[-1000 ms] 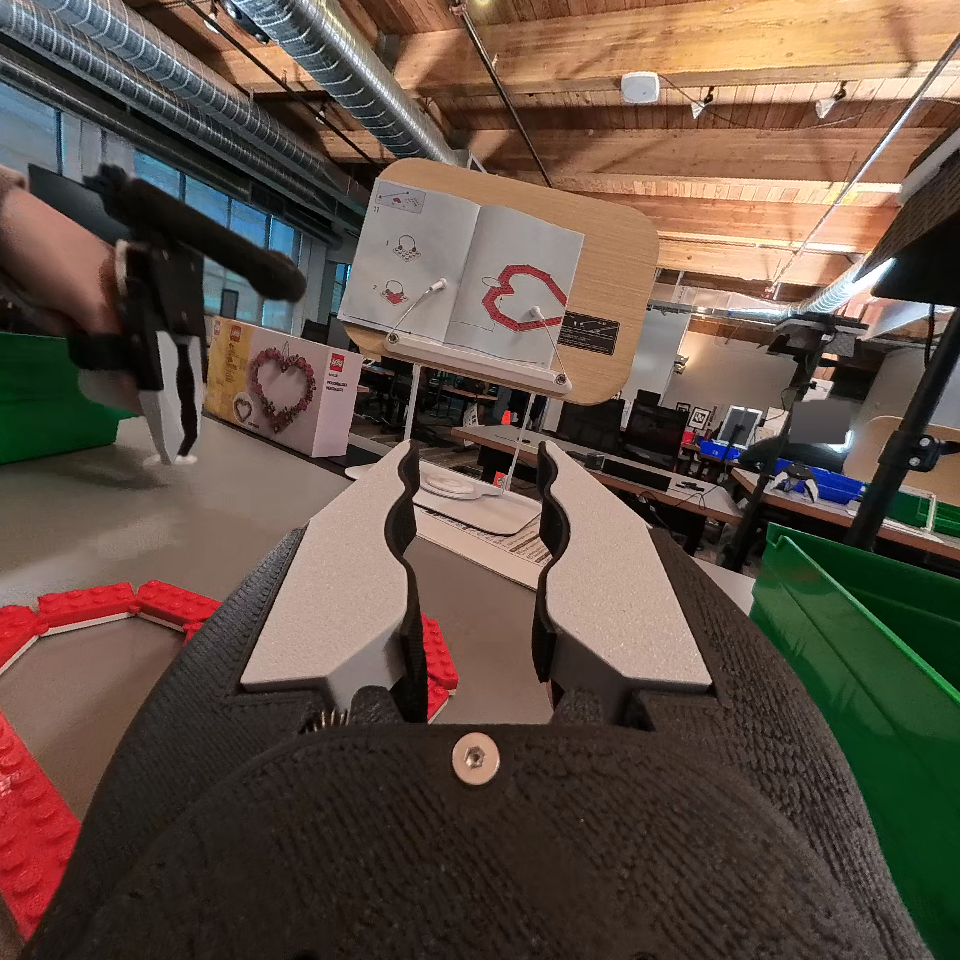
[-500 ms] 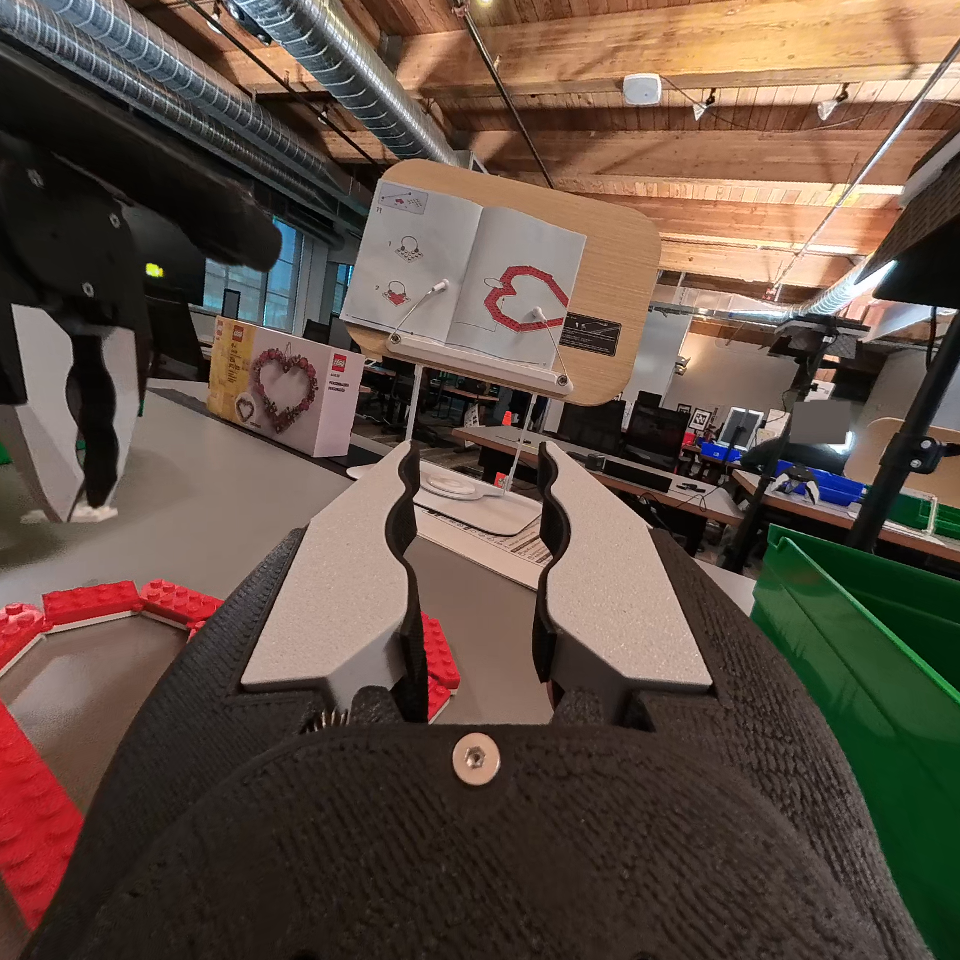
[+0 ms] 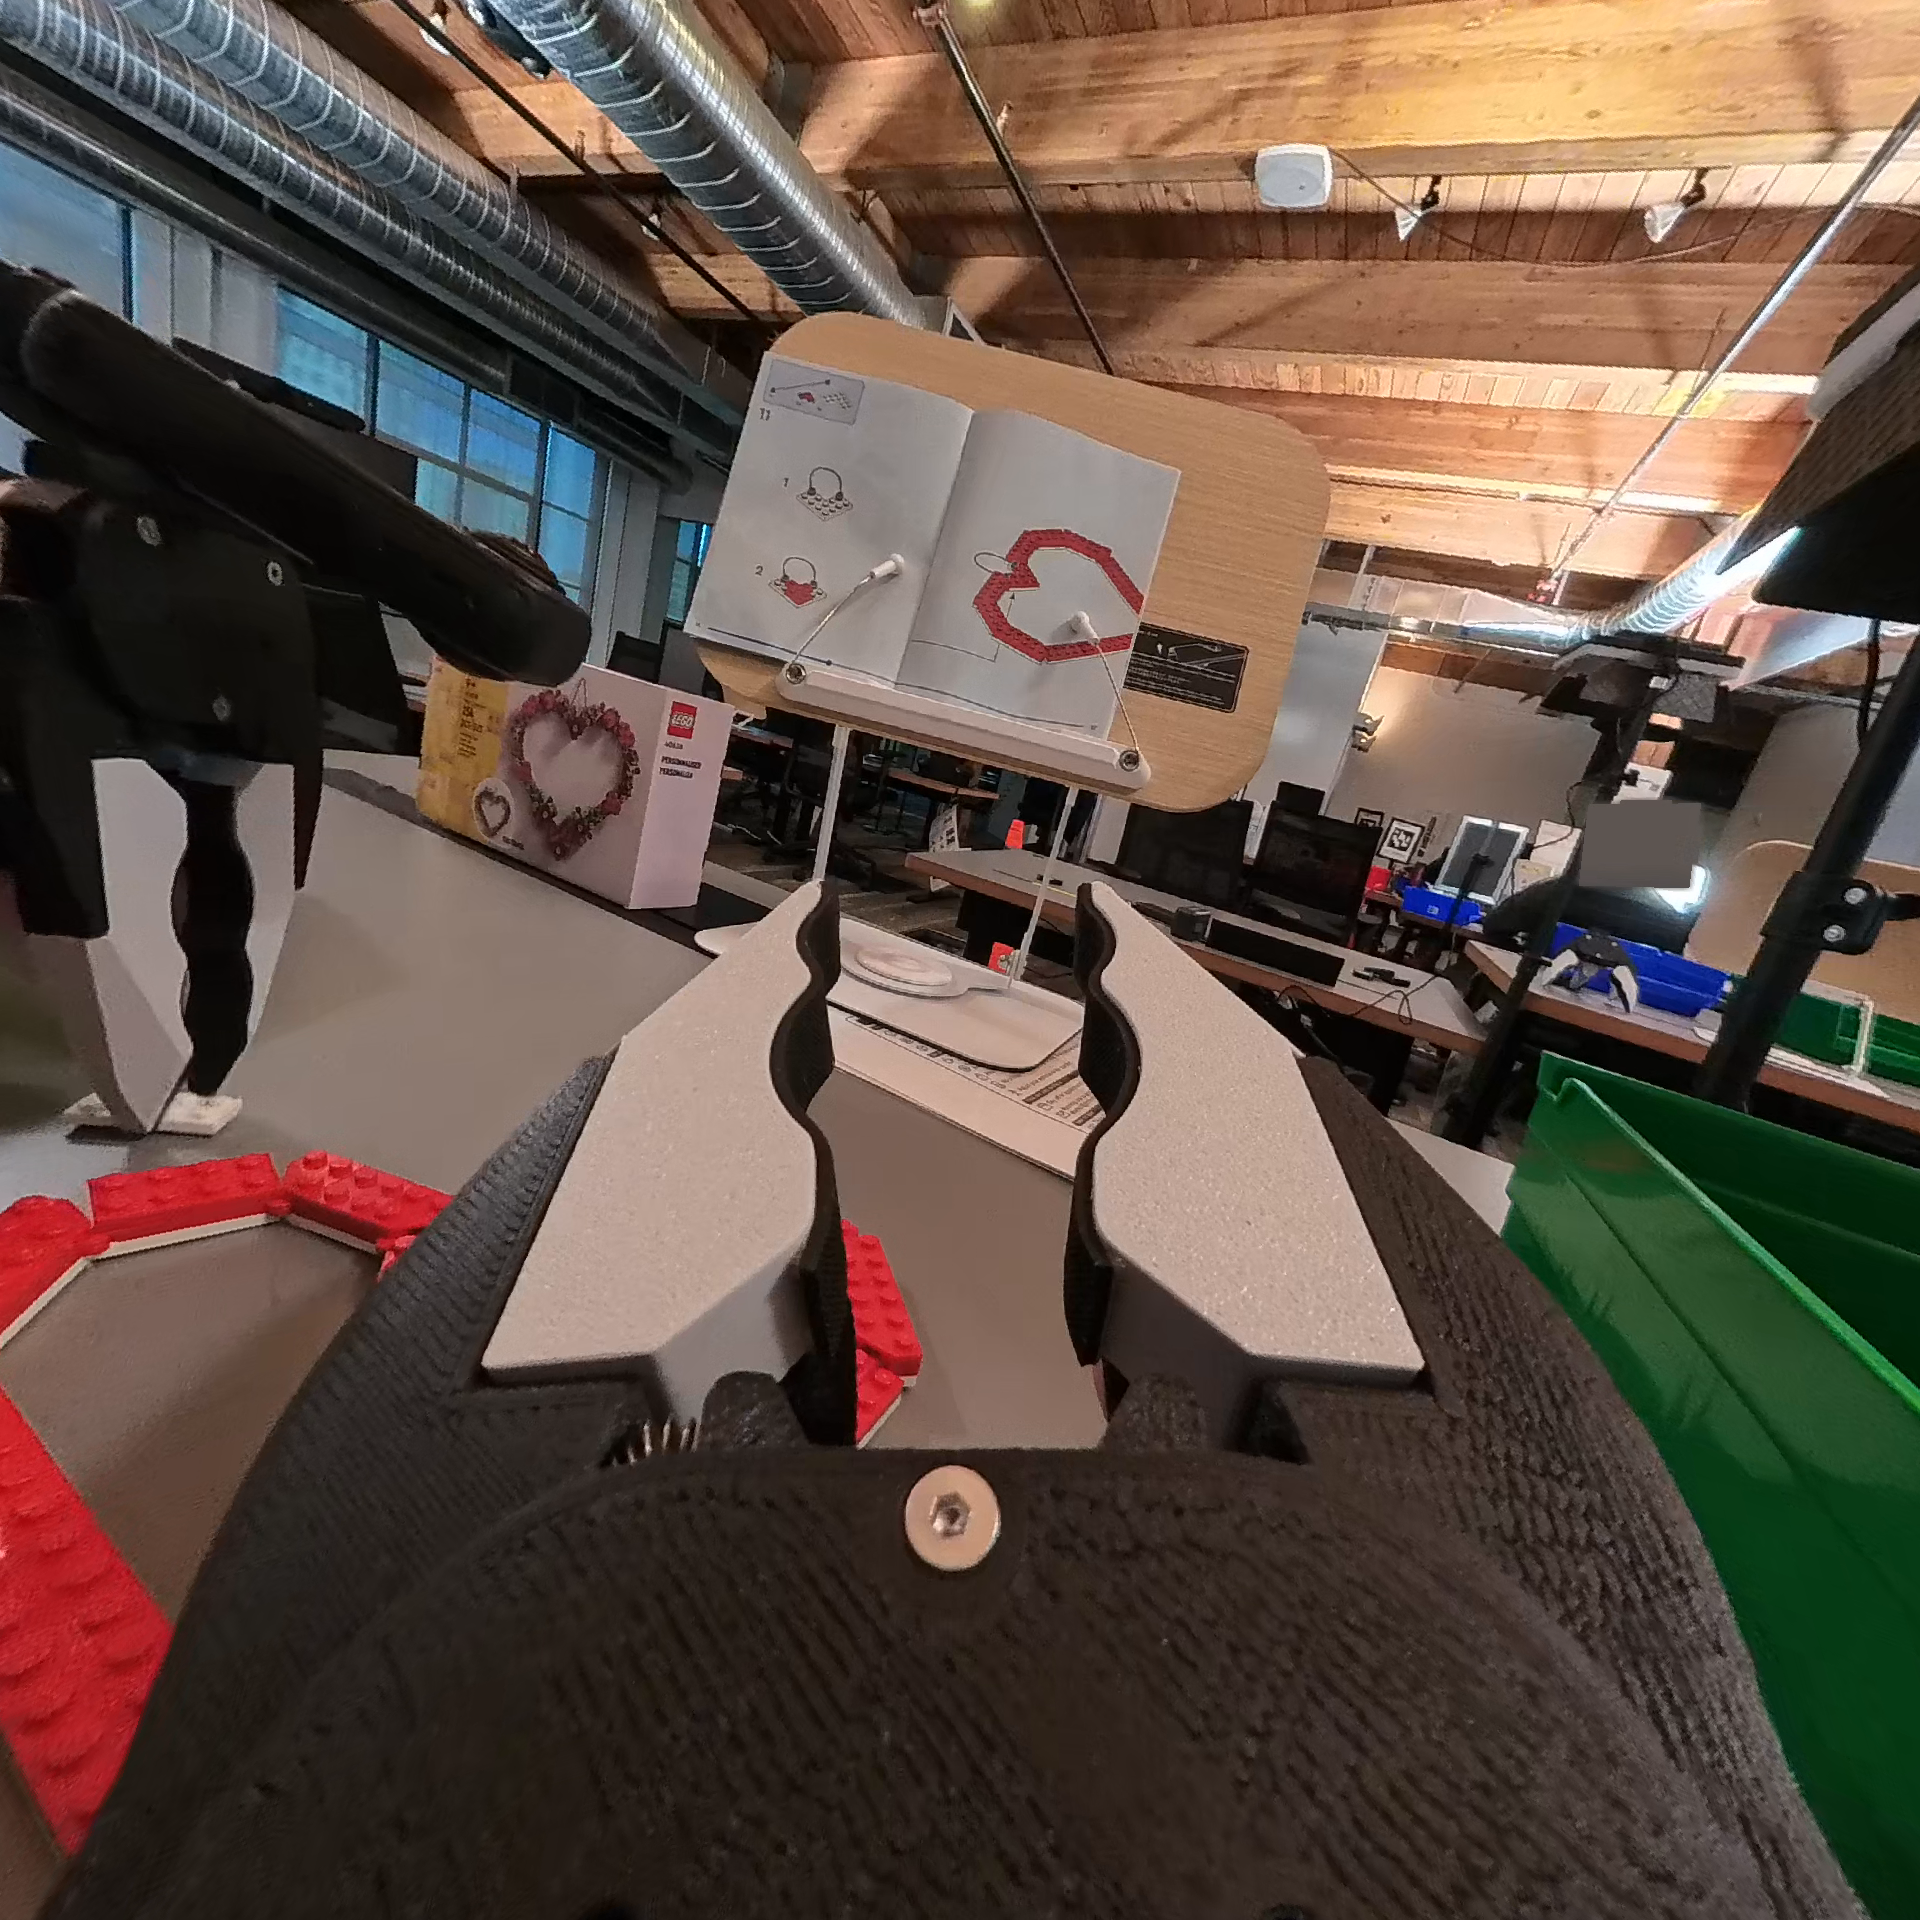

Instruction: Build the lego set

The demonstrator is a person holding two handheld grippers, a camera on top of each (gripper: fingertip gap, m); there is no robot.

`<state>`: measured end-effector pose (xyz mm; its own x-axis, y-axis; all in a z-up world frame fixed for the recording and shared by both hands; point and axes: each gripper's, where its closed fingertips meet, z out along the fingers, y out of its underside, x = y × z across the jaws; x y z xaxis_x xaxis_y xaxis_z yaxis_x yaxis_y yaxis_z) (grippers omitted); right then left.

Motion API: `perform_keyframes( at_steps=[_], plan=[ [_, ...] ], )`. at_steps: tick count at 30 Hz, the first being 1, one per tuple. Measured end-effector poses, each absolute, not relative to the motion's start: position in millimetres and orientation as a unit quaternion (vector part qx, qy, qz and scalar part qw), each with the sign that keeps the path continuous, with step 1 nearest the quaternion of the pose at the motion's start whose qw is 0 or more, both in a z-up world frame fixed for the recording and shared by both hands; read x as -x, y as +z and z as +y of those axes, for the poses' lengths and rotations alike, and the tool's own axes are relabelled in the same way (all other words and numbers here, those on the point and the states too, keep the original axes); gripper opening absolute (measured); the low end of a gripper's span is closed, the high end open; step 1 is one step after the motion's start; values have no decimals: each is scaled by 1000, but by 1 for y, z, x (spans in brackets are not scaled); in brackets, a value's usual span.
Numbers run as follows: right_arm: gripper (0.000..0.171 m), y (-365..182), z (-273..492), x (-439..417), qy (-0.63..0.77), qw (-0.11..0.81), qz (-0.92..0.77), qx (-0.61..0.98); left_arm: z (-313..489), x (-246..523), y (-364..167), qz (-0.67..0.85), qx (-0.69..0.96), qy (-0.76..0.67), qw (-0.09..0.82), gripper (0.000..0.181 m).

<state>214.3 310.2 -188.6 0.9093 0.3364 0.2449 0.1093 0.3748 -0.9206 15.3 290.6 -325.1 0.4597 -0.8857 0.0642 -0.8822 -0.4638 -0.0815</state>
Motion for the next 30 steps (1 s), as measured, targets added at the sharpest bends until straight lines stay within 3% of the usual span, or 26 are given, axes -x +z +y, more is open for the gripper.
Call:
perform_keyframes(
  at_steps=[5,9,14,22,30],
  plan=[
    [44,-188,310,-215,72,805,-199,555,291,-17,-325,511,857,-55,19,17],
    [44,-189,310,-215,72,805,-199,554,293,-19,-323,501,863,-61,23,48],
    [44,-188,310,-216,75,806,-195,554,296,-26,-297,494,862,-92,70,51],
    [44,-188,310,-216,73,805,-197,555,300,11,-178,437,842,-141,285,54],
    [44,-191,309,-210,61,800,-217,555,287,131,-98,272,819,-125,489,52]
  ],
)
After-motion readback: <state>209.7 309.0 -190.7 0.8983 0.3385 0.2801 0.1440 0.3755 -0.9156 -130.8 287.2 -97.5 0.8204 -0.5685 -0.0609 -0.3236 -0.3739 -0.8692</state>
